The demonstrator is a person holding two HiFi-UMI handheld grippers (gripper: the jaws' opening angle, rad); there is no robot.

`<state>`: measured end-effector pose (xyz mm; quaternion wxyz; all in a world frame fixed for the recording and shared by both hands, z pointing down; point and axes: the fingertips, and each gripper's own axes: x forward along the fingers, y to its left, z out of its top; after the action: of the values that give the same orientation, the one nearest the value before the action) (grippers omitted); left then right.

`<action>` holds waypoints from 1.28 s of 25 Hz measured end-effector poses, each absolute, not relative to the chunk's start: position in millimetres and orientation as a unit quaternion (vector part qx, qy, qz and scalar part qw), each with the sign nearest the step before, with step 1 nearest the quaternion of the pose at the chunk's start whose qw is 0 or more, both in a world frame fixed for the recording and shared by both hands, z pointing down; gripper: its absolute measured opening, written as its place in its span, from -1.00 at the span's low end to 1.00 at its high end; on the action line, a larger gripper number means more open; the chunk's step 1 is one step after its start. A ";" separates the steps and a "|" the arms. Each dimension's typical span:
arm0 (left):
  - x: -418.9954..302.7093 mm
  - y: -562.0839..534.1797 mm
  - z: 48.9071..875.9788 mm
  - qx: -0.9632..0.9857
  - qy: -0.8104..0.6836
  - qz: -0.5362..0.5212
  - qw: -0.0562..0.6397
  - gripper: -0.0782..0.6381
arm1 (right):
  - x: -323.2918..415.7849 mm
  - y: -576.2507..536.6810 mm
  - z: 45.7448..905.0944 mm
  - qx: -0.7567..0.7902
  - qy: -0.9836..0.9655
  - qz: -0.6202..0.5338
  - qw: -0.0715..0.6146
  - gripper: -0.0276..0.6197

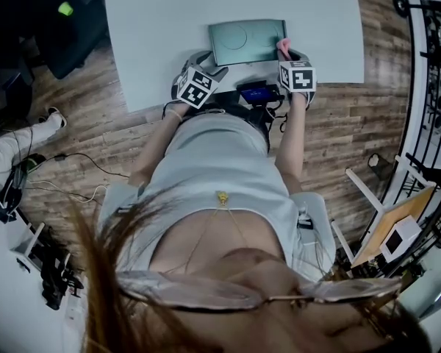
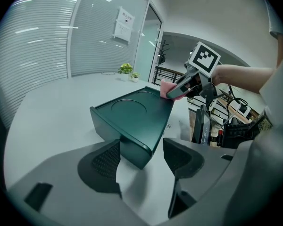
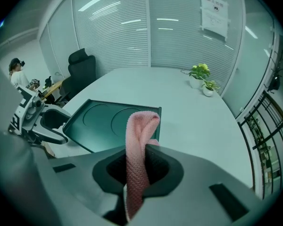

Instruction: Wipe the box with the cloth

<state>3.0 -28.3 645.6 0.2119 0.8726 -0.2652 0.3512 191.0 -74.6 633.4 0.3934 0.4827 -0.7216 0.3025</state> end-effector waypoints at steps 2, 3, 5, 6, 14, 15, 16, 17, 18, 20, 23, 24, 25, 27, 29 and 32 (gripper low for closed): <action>1.5 -26.7 647.0 0.872 -0.267 0.349 0.215 0.01 | 190.0 -74.0 634.4 0.488 -0.718 0.304 0.393 -0.79; 0.6 -26.5 646.9 0.872 -0.267 0.349 0.215 0.01 | 188.6 -74.5 633.6 0.492 -0.717 0.307 0.388 -0.79; -0.2 -27.1 646.6 0.872 -0.267 0.349 0.215 0.01 | 185.6 -74.3 635.3 0.494 -0.717 0.314 0.379 -0.79; 0.0 -27.3 646.7 0.872 -0.268 0.349 0.215 0.01 | 185.3 -73.7 636.5 0.495 -0.717 0.317 0.375 -0.79; -1.7 -27.3 646.0 0.871 -0.270 0.346 0.220 0.01 | 180.8 -72.2 637.1 0.499 -0.720 0.320 0.360 -0.79; -1.6 -27.2 645.7 0.872 -0.270 0.345 0.220 0.01 | 179.5 -71.8 636.7 0.499 -0.722 0.318 0.359 -0.79; -1.7 -27.2 645.6 0.872 -0.270 0.345 0.220 0.01 | 178.0 -71.8 636.3 0.499 -0.723 0.316 0.358 -0.79; -1.7 -27.4 645.7 0.872 -0.270 0.344 0.221 0.01 | 176.8 -72.0 636.2 0.498 -0.725 0.314 0.357 -0.79; -1.6 -27.9 645.9 0.872 -0.270 0.344 0.221 0.01 | 175.7 -72.2 636.3 0.497 -0.726 0.314 0.357 -0.79; -1.4 -28.7 645.8 0.871 -0.271 0.343 0.223 0.01 | 173.1 -72.0 636.8 0.491 -0.730 0.314 0.357 -0.79; -0.6 -28.5 646.1 0.871 -0.272 0.343 0.224 0.01 | 168.6 -70.7 636.8 0.483 -0.735 0.316 0.355 -0.79; -0.1 -28.5 647.1 0.871 -0.272 0.342 0.224 0.01 | 166.9 -70.4 636.8 0.482 -0.736 0.316 0.355 -0.79; 0.4 -28.9 648.0 0.871 -0.272 0.342 0.224 0.01 | 164.9 -70.3 637.2 0.480 -0.738 0.317 0.354 -0.79; 1.0 -30.2 648.7 0.872 -0.272 0.340 0.224 0.01 | 159.4 -70.2 638.1 0.475 -0.741 0.318 0.353 -0.79; 1.1 -30.2 648.3 0.872 -0.271 0.339 0.227 0.01 | 152.5 -69.2 638.4 0.468 -0.745 0.319 0.352 -0.79; 1.3 -29.5 647.4 0.871 -0.270 0.341 0.228 0.01 | 140.7 -66.8 636.1 0.455 -0.753 0.318 0.353 -0.79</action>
<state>1.3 -29.5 647.4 0.2279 0.8709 -0.2703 0.3414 140.7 -66.8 636.1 0.3528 0.4548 -0.7532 0.3184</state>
